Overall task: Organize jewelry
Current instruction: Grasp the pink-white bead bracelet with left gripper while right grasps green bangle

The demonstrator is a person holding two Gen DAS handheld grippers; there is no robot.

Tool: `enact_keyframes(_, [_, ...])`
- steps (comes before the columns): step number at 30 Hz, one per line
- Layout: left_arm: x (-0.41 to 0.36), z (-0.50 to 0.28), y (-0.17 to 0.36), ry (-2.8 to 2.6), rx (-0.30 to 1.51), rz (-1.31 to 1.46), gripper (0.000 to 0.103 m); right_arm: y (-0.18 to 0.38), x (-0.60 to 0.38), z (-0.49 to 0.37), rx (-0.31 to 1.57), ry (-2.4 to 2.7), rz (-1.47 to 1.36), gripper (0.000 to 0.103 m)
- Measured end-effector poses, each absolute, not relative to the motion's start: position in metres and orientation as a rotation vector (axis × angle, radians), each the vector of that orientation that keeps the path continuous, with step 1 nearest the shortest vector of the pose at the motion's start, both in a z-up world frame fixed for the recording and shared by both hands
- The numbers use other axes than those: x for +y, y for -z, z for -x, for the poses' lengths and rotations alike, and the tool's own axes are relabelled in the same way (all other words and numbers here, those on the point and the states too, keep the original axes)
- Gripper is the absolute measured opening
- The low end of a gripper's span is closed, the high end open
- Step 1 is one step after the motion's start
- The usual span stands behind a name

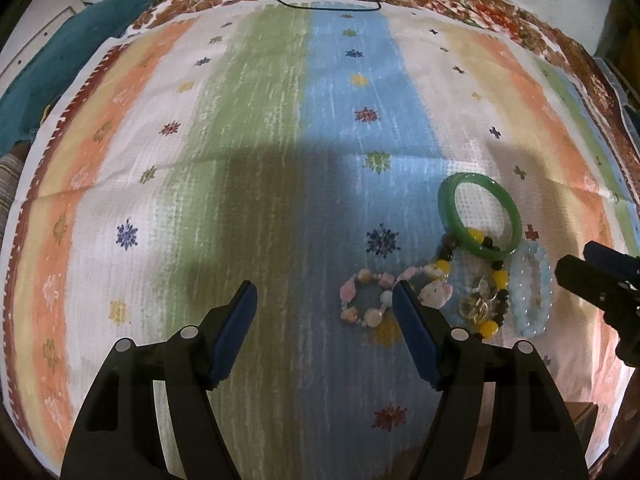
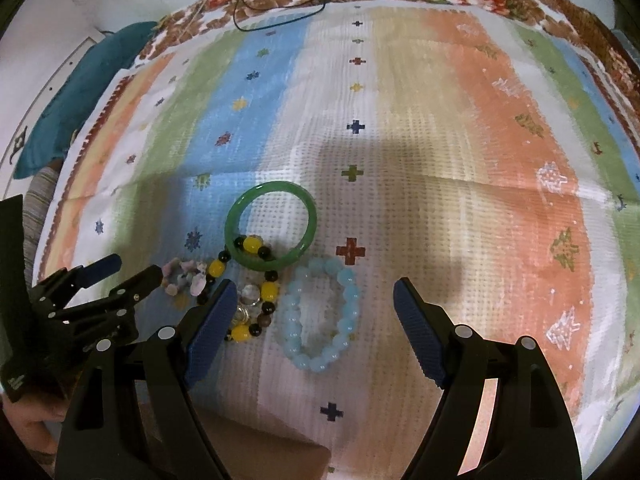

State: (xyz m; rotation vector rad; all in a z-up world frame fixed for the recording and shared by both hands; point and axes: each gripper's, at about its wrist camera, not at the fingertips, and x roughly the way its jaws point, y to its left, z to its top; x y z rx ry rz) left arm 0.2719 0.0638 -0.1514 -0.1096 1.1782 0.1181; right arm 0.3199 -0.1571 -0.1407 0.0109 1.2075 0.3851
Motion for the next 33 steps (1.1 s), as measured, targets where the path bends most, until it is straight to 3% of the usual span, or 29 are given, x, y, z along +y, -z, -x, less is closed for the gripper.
enact_keyframes(14, [0.076, -0.287, 0.176, -0.093, 1.236, 0.164, 0.070, 0.162, -0.144, -0.350, 1.248, -0.373, 0.043, 0.080])
enact_keyframes(29, [0.067, -0.282, 0.182, -0.076, 1.208, 0.032, 0.068, 0.179, -0.132, -0.363, 1.252, -0.374, 0.127, 0.080])
enact_keyframes(30, [0.066, -0.281, 0.182, -0.071, 1.203, 0.024, 0.064, 0.179, -0.131, -0.362, 1.247, -0.375, 0.142, 0.077])
enact_keyframes(33, [0.063, -0.278, 0.180, -0.056, 1.197, 0.012, 0.040, 0.178, -0.129, -0.363, 1.243, -0.385, 0.186, 0.043])
